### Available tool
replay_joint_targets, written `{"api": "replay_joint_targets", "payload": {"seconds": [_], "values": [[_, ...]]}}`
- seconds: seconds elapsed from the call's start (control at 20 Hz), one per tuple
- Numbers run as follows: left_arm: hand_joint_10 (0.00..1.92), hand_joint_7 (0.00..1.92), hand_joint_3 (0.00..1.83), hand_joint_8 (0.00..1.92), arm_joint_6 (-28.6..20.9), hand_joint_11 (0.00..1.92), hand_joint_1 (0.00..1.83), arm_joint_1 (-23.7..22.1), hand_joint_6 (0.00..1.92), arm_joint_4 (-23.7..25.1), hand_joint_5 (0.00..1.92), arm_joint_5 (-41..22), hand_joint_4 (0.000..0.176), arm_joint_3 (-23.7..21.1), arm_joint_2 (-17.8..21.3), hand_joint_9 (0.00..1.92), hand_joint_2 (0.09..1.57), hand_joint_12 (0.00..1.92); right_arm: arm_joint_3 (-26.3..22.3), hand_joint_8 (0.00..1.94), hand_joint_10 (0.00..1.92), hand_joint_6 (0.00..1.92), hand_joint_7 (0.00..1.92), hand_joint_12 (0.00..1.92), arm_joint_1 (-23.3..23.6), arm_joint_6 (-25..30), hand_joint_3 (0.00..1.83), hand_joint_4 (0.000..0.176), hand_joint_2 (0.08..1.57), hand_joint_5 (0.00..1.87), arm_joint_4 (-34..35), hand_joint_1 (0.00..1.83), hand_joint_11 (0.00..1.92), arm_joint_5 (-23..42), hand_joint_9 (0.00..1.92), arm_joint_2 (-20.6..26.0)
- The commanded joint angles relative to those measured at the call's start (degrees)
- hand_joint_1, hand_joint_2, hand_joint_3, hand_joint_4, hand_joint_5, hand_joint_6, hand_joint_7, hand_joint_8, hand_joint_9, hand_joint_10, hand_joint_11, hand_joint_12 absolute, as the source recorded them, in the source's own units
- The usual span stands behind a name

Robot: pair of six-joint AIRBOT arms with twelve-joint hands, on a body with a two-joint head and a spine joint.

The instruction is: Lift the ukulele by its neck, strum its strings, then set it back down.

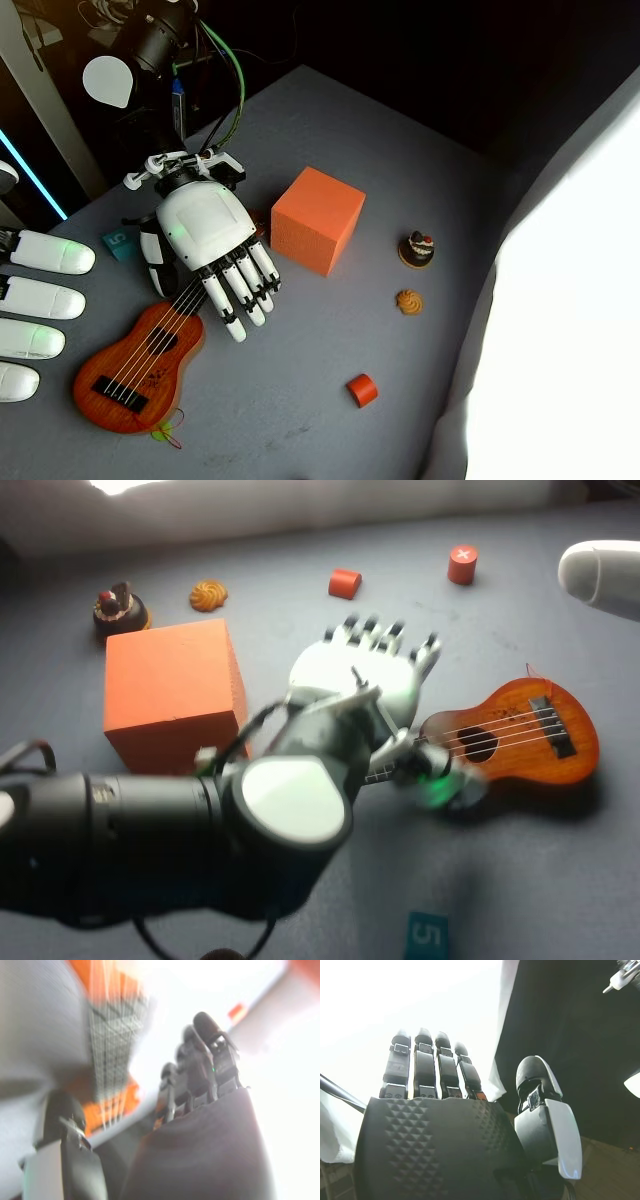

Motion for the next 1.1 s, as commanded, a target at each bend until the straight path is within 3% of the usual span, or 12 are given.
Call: {"api": "replay_joint_targets", "payload": {"seconds": [0.0, 0.25, 0.35, 0.45, 0.55, 0.65, 0.75, 0.8, 0.85, 0.9, 0.95, 1.05], "values": [[0.0, 0.0, 0.0, 0.0, 0.7, 0.0, 0.16, -1.2, 0.0, 4.6, 0.0, -0.6, 0.112, 0.3, 0.8, 0.0, 0.91, 0.08, -0.2, 0.0, 0.0, 0.01, 0.06, 0.01, 0.4, 0.3, 0.0, 0.0, 1.31, 0.03, -1.1, 0.0, 0.03, 6.4, 0.04, 0.3], [0.01, 0.02, 0.02, 0.01, 6.4, 0.06, 0.05, -7.4, 0.0, -2.0, 0.0, -8.3, 0.089, -0.5, 5.3, 0.03, 0.98, 0.04, -0.2, 0.0, 0.0, 0.0, 0.04, 0.0, 0.4, 0.3, 0.0, 0.0, 1.31, 0.0, -1.2, 0.0, 0.0, 6.4, 0.03, 0.3], [0.02, 0.2, 0.0, 0.01, 12.2, 0.0, 0.04, -10.6, 0.01, -8.0, 0.11, -10.7, 0.067, -1.3, 7.6, 0.24, 1.05, 0.75, -0.2, 0.02, 0.03, 0.02, 0.09, 0.03, 0.4, 0.3, 0.0, 0.0, 1.31, 0.05, -1.3, 0.0, 0.06, 6.3, 0.09, 0.3], [0.06, 0.5, 0.01, 0.02, 16.7, 0.06, 0.01, -13.0, 0.04, -13.1, 0.37, -14.6, 0.023, -1.7, 9.9, 0.52, 1.11, 1.15, -0.2, 0.05, 0.12, 0.06, 0.33, 0.99, 0.3, 0.3, 0.0, 0.0, 1.29, 0.26, -1.3, 0.0, 0.0, 6.3, 0.34, 0.3], [0.1, 0.78, 0.0, 0.02, 21.6, 0.24, 0.01, -14.8, 0.03, -17.7, 0.62, -18.0, 0.0, -1.9, 11.7, 0.82, 1.17, 1.21, -0.3, 0.19, 0.37, 0.22, 0.71, 1.56, 0.3, 0.3, 0.0, 0.0, 1.29, 0.56, -1.4, 0.0, 0.0, 6.2, 0.67, 0.3], [0.3, 0.99, 0.0, 0.01, 25.9, 0.42, 0.03, -16.4, 0.0, -21.4, 0.8, -21.8, 0.0, -2.3, 13.7, 0.97, 1.17, 1.41, -0.3, 0.55, 1.04, 0.62, 0.87, 1.71, 0.3, 0.3, 0.0, 0.0, 1.28, 0.68, -1.5, 0.03, 0.22, 6.2, 0.66, 0.3], [0.85, 1.1, 0.0, 0.03, 28.7, 0.47, 0.03, -17.5, 0.02, -23.9, 0.93, -22.4, 0.0, -2.9, 15.1, 0.82, 1.17, 1.56, -0.4, 1.01, 1.4, 0.91, 0.88, 1.84, 0.3, 0.3, 0.0, 0.0, 1.28, 0.75, -1.5, 0.07, 0.53, 6.2, 0.74, 0.3], [0.98, 1.14, 0.0, 0.05, 30.7, 0.48, 0.03, -18.1, 0.03, -25.7, 0.97, -23.1, 0.0, -3.2, 15.8, 0.78, 1.17, 1.57, -0.4, 1.11, 1.47, 1.04, 0.92, 1.88, 0.2, 0.3, 0.0, 0.0, 1.29, 0.75, -1.5, 0.05, 0.62, 6.2, 0.8, 0.3], [1.17, 1.18, 0.0, 0.2, 32.5, 0.5, 0.03, -18.5, 0.07, -27.4, 1.05, -23.2, 0.0, -3.7, 16.5, 0.81, 1.18, 1.68, -0.4, 1.27, 1.63, 1.27, 1.0, 1.91, 0.2, 0.3, 0.01, 0.0, 1.3, 0.8, -1.6, 0.01, 0.75, 6.2, 0.91, 0.3], [1.36, 1.14, 0.0, 0.61, 33.7, 0.57, 0.03, -18.9, 0.15, -29.1, 1.07, -23.2, 0.0, -4.0, 17.1, 0.87, 1.18, 1.75, -0.4, 1.39, 1.74, 1.48, 1.07, 1.92, 0.1, 0.3, 0.01, 0.0, 1.31, 0.86, -1.6, 0.0, 0.88, 6.2, 1.0, 0.3], [1.59, 1.13, 0.0, 1.06, 33.8, 0.7, 0.0, -19.1, 0.51, -30.1, 1.04, -23.2, 0.0, -4.3, 17.4, 0.96, 1.19, 1.89, -0.4, 1.53, 1.83, 1.64, 1.18, 1.92, 0.1, 0.3, 0.01, 0.0, 1.32, 0.94, -1.6, 0.0, 1.0, 6.2, 1.13, 0.3], [1.85, 1.13, 0.0, 1.48, 34.1, 0.93, 0.0, -19.9, 1.07, -30.9, 0.98, -23.2, 0.0, -4.3, 17.6, 1.07, 1.2, 1.92, -0.4, 1.69, 1.92, 1.74, 1.24, 1.92, 0.1, 0.3, 0.01, 0.0, 1.33, 1.0, -1.7, 0.0, 1.13, 6.2, 1.2, 0.3]]}}
